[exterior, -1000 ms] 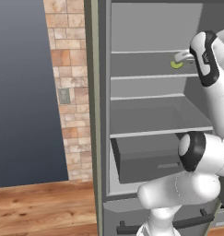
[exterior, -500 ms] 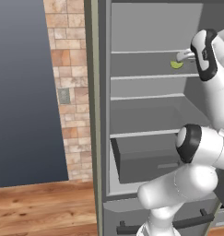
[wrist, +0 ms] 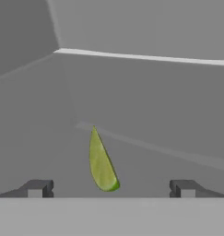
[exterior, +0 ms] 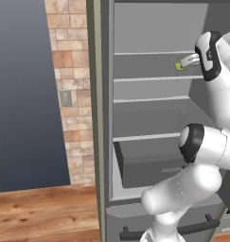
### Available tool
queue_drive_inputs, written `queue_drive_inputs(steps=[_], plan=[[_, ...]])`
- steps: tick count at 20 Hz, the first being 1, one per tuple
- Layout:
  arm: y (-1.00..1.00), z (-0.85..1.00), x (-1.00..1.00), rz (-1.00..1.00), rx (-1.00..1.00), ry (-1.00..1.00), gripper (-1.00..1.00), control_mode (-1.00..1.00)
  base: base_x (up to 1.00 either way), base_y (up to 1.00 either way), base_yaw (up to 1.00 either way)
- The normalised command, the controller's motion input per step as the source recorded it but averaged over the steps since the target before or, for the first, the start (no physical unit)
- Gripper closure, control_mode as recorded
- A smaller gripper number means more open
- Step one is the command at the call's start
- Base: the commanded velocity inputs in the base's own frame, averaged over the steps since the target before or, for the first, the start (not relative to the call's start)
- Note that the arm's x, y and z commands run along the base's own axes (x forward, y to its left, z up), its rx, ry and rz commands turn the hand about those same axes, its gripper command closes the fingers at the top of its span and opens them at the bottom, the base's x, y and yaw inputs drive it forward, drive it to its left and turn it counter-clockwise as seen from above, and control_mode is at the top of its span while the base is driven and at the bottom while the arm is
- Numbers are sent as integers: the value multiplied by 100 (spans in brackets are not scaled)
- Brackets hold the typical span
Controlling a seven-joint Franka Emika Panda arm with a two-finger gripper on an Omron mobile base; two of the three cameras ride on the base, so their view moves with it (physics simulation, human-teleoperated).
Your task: There is a bowl on the dining counter. Grab a lemon wedge from the fridge and place it in the bowl. Then get the liquor bottle and glass cup from the cabinet and place them next to the bowl.
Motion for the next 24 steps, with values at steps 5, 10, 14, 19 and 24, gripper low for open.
queue_drive_inputs(steps=[5, 10, 14, 19, 24], plan=[[0, -29, 0, 12, -8, 0, -100, -100, 0, 0, 0], [0, 0, 0, 6, -1, -1, -100, -100, 0, 0, 0], [0, 0, 3, 3, 0, 0, -100, -100, 0, 0, 0], [0, 0, 4, 2, 0, 0, -100, -100, 0, 0, 0], [0, 0, 10, 2, 0, 0, -100, -100, 0, 0, 0]])
